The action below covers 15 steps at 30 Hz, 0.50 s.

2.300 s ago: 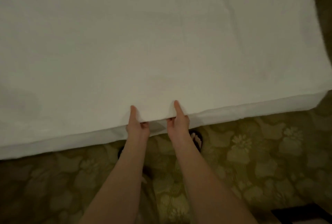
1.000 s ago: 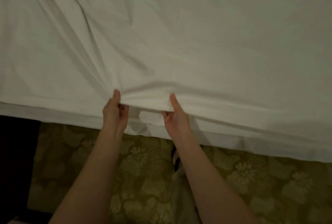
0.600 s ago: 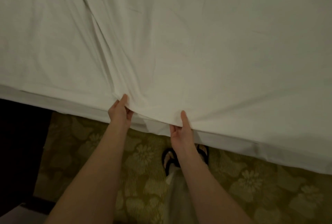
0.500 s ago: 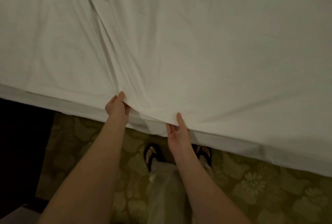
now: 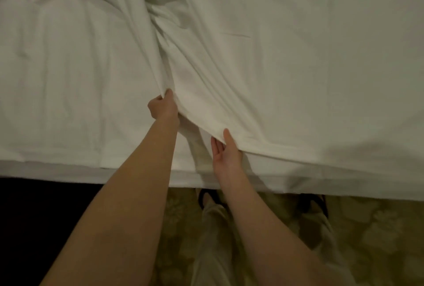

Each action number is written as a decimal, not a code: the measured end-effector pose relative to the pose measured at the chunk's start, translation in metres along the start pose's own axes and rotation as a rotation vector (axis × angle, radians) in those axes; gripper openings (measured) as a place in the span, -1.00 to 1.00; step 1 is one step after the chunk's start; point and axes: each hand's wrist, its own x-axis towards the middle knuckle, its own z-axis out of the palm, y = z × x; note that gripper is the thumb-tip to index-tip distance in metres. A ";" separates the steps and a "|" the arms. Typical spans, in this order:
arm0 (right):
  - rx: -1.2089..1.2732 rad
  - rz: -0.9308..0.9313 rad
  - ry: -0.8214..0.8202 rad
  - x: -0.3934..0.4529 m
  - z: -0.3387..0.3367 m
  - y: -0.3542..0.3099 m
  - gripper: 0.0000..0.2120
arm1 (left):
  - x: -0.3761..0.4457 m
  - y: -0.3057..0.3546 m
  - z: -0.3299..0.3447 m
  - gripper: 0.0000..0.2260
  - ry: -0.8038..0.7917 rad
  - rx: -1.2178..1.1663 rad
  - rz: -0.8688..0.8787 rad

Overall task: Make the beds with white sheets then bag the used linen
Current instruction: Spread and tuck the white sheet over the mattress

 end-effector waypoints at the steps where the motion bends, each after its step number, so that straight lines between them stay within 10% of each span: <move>1: 0.008 -0.006 -0.007 0.000 0.009 0.009 -0.61 | 0.012 0.010 -0.006 -0.87 -0.015 0.024 0.011; 10: 0.085 -0.111 -0.258 -0.020 0.049 0.022 -0.77 | 0.041 0.053 -0.080 -0.85 -0.350 -0.524 -0.149; 15: -0.061 -0.074 -0.031 -0.014 -0.015 0.053 -0.68 | 0.047 -0.046 -0.134 -0.86 -0.217 -0.483 -0.414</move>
